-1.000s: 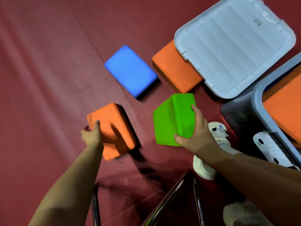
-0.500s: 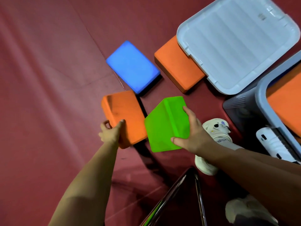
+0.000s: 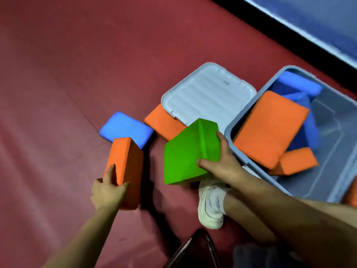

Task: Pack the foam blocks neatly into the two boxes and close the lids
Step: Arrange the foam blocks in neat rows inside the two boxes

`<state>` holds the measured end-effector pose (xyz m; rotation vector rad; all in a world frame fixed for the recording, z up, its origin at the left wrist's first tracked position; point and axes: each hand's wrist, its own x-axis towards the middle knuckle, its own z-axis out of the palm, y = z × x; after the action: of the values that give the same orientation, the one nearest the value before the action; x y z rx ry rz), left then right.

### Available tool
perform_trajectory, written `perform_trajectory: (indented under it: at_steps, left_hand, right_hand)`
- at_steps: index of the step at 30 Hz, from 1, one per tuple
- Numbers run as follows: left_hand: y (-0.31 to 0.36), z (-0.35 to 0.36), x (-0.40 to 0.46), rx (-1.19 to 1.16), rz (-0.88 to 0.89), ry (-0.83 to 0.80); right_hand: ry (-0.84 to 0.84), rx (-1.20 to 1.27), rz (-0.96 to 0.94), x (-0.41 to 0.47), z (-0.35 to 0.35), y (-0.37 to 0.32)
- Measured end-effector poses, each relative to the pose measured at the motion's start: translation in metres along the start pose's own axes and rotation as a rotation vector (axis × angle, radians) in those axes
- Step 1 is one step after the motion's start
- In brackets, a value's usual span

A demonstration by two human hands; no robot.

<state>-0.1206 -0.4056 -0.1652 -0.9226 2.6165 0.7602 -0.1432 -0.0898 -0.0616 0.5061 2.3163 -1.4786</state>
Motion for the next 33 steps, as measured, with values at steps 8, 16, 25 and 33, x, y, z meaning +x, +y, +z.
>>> perform_trajectory:
  at_steps: [8,16,25,33]
  left_hand:
    - [0.106,-0.056,-0.052,-0.194,0.508,0.059]
    - [0.251,-0.065,-0.139,-0.373,0.914,-0.019]
    - [0.379,0.008,-0.220,-0.629,0.821,-0.477]
    - [0.383,0.100,-0.226,-0.658,0.544,-0.599]
  right_hand:
    - [0.409,0.310,-0.065,-0.060,-0.117,-0.008]
    - [0.876,0.087,-0.116,-0.126,-0.248,0.022]
    - [0.710,-0.364,0.069,-0.056,-0.342,0.065]
    - [0.711,-0.154,0.127,-0.030,-0.319,0.080]
